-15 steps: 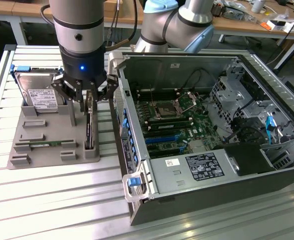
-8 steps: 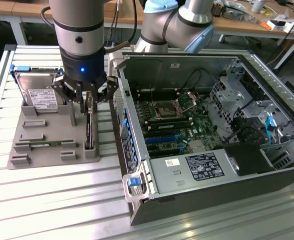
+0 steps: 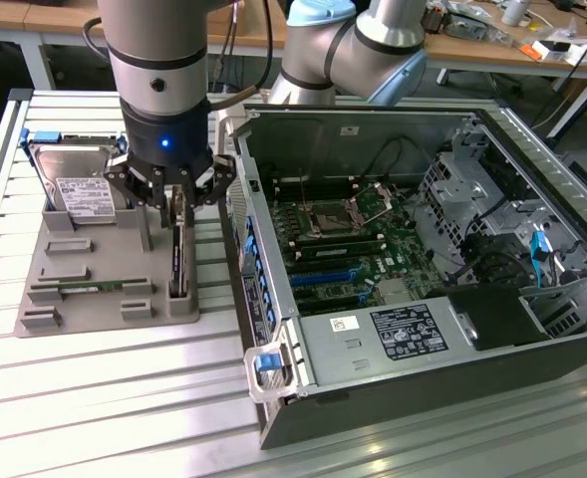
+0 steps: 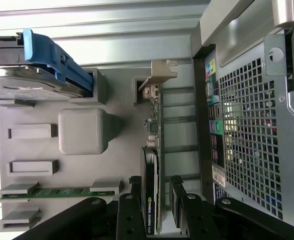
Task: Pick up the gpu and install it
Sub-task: 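Pick up the gpu and move the gpu toward the slot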
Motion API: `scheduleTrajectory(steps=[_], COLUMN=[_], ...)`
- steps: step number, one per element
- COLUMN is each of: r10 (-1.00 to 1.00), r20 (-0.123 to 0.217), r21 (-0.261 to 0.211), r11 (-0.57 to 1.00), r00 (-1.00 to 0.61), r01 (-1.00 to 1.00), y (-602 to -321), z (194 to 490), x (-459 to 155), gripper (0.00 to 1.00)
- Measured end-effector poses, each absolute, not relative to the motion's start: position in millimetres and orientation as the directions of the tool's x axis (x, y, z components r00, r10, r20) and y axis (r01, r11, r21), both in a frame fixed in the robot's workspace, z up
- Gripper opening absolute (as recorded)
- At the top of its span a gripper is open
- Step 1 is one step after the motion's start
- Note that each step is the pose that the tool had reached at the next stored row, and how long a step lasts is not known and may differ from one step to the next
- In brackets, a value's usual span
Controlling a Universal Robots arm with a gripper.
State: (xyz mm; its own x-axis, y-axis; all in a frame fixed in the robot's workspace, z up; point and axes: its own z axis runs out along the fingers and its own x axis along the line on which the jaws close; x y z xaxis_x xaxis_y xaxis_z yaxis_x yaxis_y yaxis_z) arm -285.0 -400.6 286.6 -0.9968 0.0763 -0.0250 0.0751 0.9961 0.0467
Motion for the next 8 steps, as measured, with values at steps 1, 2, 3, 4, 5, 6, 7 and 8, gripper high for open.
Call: scheduleTrajectory(steps=[1,2,3,4,5,6,7,8], r10=[0.076,0.076,0.076,0.076,0.076,0.076,0.076,0.076], r20=[-0.025,-0.025,-0.025,-0.025,-0.025,-0.025,-0.025,-0.025], r21=[0.047,0.047,0.047,0.047,0.047,0.047,0.047,0.047], r11=[0.996,0.996,0.996,0.996,0.996,0.996,0.996,0.996], r00=[-0.997,-0.997,-0.997,-0.997,-0.997,-0.997,-0.997,-0.997], r01=[0.075,0.075,0.075,0.075,0.075,0.075,0.075,0.075], y=[-400.6,-400.6,-400.6,-400.6,-400.6,-400.6,-400.6,-400.6], z=[286.2,285.6,285.3,284.8,284.5,282.3,281.7,281.4], x=[-285.0,-285.0,-285.0,-285.0,-285.0,-285.0,-285.0,-285.0], gripper=[0.36,0.36,0.36,0.36,0.36,0.36,0.36,0.36])
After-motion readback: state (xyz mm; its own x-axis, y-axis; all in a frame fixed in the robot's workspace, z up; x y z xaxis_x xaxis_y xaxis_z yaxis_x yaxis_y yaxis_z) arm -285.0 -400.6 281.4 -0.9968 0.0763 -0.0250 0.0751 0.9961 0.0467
